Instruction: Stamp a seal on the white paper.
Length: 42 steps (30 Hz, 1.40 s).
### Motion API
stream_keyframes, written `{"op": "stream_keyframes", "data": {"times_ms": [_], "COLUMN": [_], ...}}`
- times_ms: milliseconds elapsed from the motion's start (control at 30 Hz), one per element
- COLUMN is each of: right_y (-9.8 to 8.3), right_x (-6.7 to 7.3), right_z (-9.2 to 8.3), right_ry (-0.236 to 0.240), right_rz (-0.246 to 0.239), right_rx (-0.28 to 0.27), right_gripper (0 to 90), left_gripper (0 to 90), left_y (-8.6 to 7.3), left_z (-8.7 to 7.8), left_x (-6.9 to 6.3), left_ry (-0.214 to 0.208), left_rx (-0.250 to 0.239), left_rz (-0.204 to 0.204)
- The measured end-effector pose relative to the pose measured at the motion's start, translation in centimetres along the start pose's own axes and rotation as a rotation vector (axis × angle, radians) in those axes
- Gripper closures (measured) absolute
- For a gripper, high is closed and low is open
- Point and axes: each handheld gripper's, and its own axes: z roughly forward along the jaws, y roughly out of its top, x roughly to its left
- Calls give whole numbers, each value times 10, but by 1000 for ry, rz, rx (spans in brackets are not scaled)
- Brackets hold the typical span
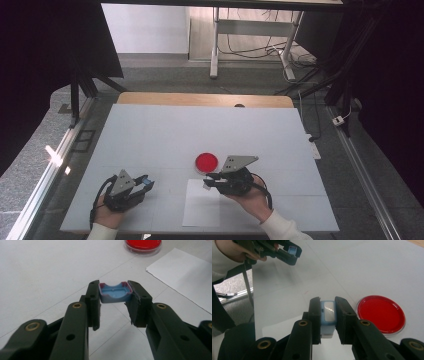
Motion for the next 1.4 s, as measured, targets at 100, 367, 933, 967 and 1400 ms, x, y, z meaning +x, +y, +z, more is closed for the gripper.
{"op": "stream_keyframes", "data": {"times_ms": [100, 367, 933, 967, 1400], "right_y": [-1, -3, -11, -11, -15], "right_x": [2, 6, 8, 8, 10], "right_z": [1, 9, 23, 23, 30], "right_ry": [5, 19, 23, 21, 18], "right_rz": [-2, -17, -36, -37, -51], "right_rx": [5, 29, 72, 76, 85], "right_gripper": [750, 750, 750, 750, 750], "left_gripper": [645, 645, 645, 645, 645], "left_y": [0, 0, 0, 0, -1], "left_z": [0, 0, 1, 1, 2], "left_x": [0, 0, 0, 0, 0], "left_ry": [0, 0, -4, -4, -7], "left_rx": [1, 2, 5, 4, 9], "left_rz": [-1, 0, 0, 0, -2]}}
